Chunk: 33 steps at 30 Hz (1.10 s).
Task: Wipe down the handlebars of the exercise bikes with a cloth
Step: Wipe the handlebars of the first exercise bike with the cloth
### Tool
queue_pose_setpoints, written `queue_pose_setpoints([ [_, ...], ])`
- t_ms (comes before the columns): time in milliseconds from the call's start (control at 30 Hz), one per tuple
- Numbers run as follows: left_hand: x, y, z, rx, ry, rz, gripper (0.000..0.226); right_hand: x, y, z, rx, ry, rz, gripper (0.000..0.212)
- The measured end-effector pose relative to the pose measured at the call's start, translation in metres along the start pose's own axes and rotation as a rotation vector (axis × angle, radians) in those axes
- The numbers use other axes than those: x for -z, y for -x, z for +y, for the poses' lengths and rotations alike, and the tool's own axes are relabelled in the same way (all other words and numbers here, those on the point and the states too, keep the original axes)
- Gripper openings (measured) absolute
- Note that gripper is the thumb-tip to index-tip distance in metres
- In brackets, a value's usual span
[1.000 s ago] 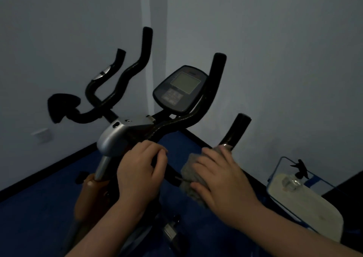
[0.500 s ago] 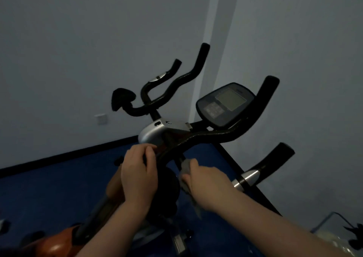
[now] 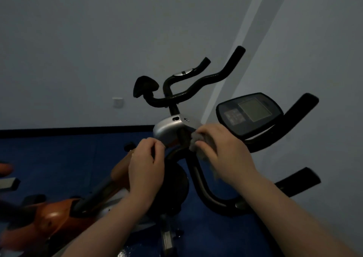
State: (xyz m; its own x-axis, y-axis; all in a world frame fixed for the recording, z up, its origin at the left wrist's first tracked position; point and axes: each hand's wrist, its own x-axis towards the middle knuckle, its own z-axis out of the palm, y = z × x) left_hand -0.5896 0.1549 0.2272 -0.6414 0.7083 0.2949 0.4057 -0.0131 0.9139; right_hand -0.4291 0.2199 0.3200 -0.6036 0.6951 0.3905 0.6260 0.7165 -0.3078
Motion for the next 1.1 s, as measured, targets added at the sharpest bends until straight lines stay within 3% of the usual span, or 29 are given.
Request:
queue_pose_setpoints([
  [333,0.011,0.001,-0.013,0.021,-0.027,-0.156,0.022,-0.046,-0.031,-0.003,0.427,0.179,-0.326,0.02],
  [500,0.01,-0.002,-0.015,0.002,0.037,-0.249,0.03,-0.002,-0.045,0.019,0.308,0.27,-0.264,0.018],
  [700,0.013,-0.004,-0.015,-0.023,0.099,-0.31,0.028,-0.036,-0.025,-0.01,0.258,0.15,-0.232,0.014],
  [867,0.014,-0.006,-0.013,-0.083,0.034,-0.333,0.026,0.01,-0.011,0.028,0.125,0.283,-0.092,0.014],
  [967,0.014,-0.006,-0.012,-0.118,0.053,-0.336,0.023,0.002,-0.019,0.016,0.057,0.259,-0.015,0.014],
  [1100,0.017,-0.008,-0.012,-0.131,0.044,-0.377,0.023,-0.035,-0.022,-0.014,0.152,0.195,-0.121,0.012],
])
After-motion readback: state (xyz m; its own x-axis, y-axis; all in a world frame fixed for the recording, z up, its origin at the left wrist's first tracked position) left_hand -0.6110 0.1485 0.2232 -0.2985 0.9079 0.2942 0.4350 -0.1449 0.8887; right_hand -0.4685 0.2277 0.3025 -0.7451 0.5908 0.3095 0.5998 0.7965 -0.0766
